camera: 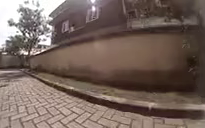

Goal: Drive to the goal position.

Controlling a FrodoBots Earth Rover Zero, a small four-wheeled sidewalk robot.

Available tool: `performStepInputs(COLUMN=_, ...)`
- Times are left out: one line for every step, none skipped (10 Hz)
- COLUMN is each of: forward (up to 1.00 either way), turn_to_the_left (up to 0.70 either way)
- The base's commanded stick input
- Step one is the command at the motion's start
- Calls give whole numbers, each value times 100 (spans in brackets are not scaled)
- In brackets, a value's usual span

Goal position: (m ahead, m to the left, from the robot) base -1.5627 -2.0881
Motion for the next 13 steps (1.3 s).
performStepInputs(forward=0, turn_to_the_left=-50)
performStepInputs(forward=0, turn_to_the_left=-50)
performStepInputs(forward=0, turn_to_the_left=-50)
performStepInputs(forward=0, turn_to_the_left=-50)
performStepInputs(forward=0, turn_to_the_left=-50)
performStepInputs(forward=0, turn_to_the_left=-50)
performStepInputs(forward=0, turn_to_the_left=-50)
performStepInputs(forward=0, turn_to_the_left=-50)
performStepInputs(forward=0, turn_to_the_left=-50)
performStepInputs(forward=0, turn_to_the_left=-50)
performStepInputs(forward=0, turn_to_the_left=-50)
performStepInputs(forward=0, turn_to_the_left=-50)
performStepInputs(forward=0, turn_to_the_left=-50)
